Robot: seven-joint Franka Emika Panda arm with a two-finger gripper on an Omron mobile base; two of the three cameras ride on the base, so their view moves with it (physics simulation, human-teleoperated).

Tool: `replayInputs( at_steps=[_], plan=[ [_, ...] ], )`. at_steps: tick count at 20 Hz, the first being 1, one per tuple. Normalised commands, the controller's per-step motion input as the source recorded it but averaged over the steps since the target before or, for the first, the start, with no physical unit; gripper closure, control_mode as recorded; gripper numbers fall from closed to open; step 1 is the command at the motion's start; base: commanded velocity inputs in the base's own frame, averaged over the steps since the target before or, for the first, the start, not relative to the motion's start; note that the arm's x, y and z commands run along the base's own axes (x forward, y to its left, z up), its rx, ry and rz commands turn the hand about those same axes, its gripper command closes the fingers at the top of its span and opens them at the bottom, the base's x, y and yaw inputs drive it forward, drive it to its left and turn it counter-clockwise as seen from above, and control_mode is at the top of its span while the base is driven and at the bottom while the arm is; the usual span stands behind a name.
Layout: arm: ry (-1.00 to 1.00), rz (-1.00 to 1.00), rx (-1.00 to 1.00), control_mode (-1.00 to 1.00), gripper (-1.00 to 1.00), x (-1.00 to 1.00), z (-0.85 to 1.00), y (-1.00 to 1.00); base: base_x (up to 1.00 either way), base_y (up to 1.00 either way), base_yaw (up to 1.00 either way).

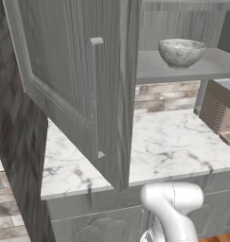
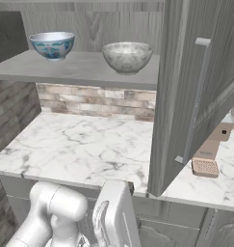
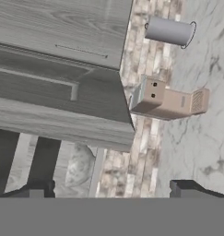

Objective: Open the cabinet. Pick the bowls from the counter and place them in the cabinet. Then close the cabinet.

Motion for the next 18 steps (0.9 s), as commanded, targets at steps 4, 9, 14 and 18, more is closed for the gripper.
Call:
replayInputs(
  at_steps=[4,9,14,18],
  plan=[
    [0.02,0.00,0.00,-1.00,-1.00,-0.15,0.09,-0.53,0.00,0.00,0.00],
    [0.03,0.00,0.00,-1.00,-1.00,-0.21,0.04,-0.46,0.00,0.00,0.00],
    [0.04,0.00,0.00,-1.00,-1.00,-0.18,0.01,-0.32,0.00,0.00,0.00],
    [0.04,0.00,0.00,-1.00,-1.00,-0.07,0.06,-0.26,0.00,0.00,0.00]
  ],
)
